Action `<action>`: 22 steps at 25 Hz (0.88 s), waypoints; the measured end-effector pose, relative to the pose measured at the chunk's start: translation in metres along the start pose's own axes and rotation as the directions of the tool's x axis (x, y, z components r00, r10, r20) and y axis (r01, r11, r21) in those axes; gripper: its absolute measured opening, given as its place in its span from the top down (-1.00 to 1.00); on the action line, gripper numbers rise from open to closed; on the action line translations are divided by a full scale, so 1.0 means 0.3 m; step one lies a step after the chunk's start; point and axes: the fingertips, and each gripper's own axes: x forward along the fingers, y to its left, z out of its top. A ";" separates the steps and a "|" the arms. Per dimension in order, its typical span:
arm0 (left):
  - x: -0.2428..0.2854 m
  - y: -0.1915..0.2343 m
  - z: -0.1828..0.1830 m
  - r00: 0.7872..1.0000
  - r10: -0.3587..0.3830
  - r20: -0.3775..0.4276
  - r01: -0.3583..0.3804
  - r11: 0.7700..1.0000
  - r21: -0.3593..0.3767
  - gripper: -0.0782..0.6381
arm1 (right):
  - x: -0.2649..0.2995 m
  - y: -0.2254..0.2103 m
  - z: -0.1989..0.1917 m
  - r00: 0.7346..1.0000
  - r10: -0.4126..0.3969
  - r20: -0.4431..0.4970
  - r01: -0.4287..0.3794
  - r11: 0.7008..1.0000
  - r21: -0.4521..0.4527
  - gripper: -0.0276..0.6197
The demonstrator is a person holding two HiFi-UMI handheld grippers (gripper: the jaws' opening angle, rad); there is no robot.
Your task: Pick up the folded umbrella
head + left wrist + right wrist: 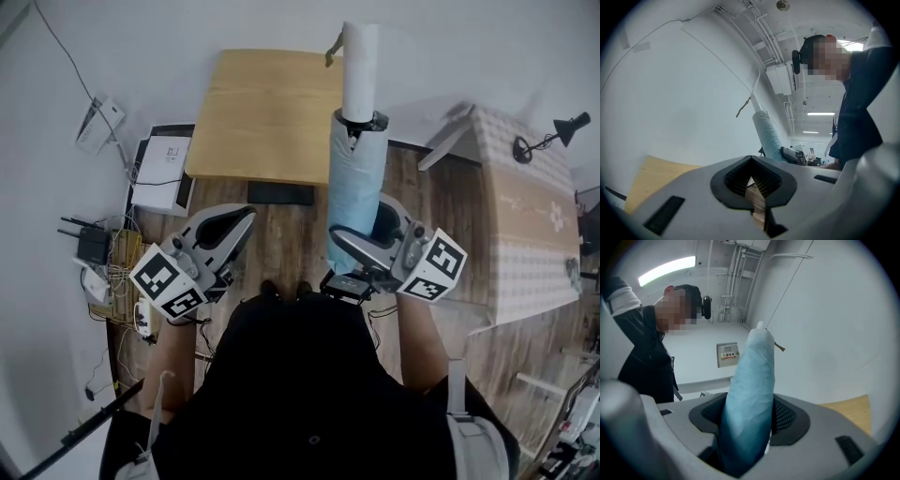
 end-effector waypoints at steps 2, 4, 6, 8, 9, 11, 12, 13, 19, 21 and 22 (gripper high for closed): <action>0.051 -0.035 0.002 1.000 0.006 0.005 -0.006 1.000 -0.007 0.75 | -0.071 -0.023 0.021 1.000 -0.007 0.012 0.007 1.000 0.010 0.06; 0.106 -0.072 -0.004 1.000 0.017 0.007 -0.017 1.000 -0.015 0.75 | -0.145 -0.045 0.048 1.000 -0.005 0.024 0.005 1.000 0.011 0.06; 0.137 -0.089 -0.008 1.000 0.022 0.009 -0.022 1.000 -0.012 0.75 | -0.177 -0.060 0.060 0.999 0.003 0.033 -0.003 1.000 0.003 0.06; 0.153 -0.106 -0.021 1.000 0.023 0.007 -0.023 1.000 -0.009 0.75 | -0.194 -0.066 0.053 0.999 0.005 0.034 -0.005 1.000 0.001 0.06; 0.160 -0.115 -0.031 1.000 0.024 0.007 -0.024 1.000 -0.011 0.75 | -0.205 -0.069 0.044 0.999 0.005 0.033 -0.005 1.000 0.004 0.06; 0.171 -0.132 -0.051 1.000 0.027 0.006 -0.026 1.000 -0.017 0.75 | -0.224 -0.076 0.029 1.000 0.004 0.030 -0.004 1.000 0.012 0.06; 0.174 -0.140 -0.060 1.000 0.028 0.003 -0.028 0.999 -0.019 0.75 | -0.231 -0.077 0.024 1.000 0.005 0.028 -0.005 1.000 0.018 0.06; 0.176 -0.148 -0.066 1.000 0.030 -0.002 -0.030 0.999 -0.020 0.75 | -0.238 -0.077 0.019 1.000 0.007 0.025 -0.007 1.000 0.023 0.06; 0.181 -0.172 -0.081 0.999 0.049 -0.015 -0.049 0.999 -0.013 0.75 | -0.275 -0.081 0.021 0.999 0.016 0.029 -0.017 1.000 0.023 0.06; 0.179 -0.179 -0.088 0.998 0.053 -0.017 -0.053 0.999 -0.013 0.75 | -0.280 -0.088 0.020 0.999 0.016 0.048 -0.018 0.999 0.037 0.06; 0.177 -0.183 -0.093 0.998 0.054 -0.020 -0.055 0.998 -0.014 0.75 | -0.284 -0.090 0.019 0.998 0.015 0.057 -0.018 0.999 0.044 0.06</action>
